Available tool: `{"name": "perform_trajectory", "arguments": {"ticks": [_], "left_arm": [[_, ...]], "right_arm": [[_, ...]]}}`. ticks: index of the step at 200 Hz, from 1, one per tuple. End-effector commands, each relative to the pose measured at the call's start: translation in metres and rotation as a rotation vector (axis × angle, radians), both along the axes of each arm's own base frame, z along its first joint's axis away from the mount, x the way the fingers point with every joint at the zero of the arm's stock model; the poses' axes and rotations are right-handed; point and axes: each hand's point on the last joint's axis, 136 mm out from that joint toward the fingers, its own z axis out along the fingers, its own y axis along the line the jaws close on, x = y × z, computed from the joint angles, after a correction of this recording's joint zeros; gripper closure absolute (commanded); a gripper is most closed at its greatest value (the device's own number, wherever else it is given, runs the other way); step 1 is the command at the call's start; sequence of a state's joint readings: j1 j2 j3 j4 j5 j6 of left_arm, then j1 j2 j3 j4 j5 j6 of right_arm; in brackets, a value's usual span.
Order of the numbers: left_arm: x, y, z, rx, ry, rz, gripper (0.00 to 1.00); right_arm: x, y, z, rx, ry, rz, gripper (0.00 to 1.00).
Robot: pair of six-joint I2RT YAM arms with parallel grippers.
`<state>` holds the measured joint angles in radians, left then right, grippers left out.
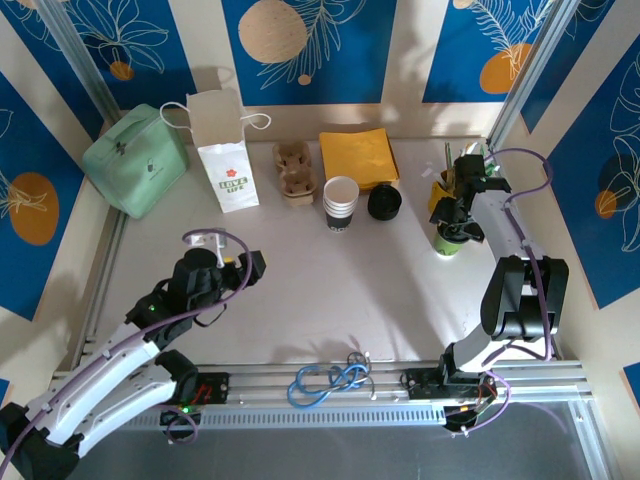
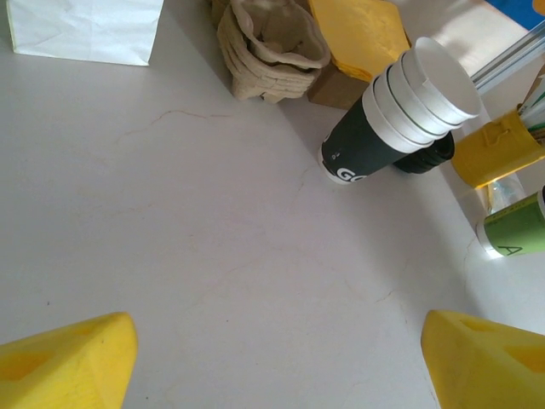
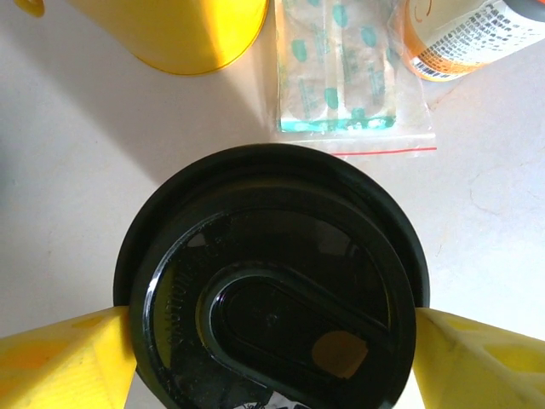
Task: Pack the takeout coffee
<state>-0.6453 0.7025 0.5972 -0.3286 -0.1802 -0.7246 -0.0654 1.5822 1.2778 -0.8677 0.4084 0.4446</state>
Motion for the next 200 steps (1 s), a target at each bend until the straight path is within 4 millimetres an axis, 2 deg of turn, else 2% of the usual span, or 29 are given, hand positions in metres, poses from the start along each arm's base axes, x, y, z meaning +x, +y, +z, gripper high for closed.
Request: {"name": "perform_trajectory", "arguments": {"ticks": [1,98,172,200], "left_arm": [[0.004,-0.002,0.009,-0.019,-0.028,-0.011,0.14],[0.0,0.0,0.01,-0.023,-0.029,-0.011,0.14],[-0.001,0.001,0.011,-0.024,-0.03,-0.009,0.14],[-0.001,0.002,0.013,-0.023,-0.031,-0.007,0.14]], "right_arm": [[-0.001,0.004,0.011,0.05,-0.009,0.001,0.18],[-0.004,0.002,0.024,0.077,-0.034,-0.012,0.17],[-0.013,0.002,0.058,0.071,-0.087,-0.005,0.14],[-0.016,0.016,0.081,0.128,-0.154,0.046,0.14]]}}
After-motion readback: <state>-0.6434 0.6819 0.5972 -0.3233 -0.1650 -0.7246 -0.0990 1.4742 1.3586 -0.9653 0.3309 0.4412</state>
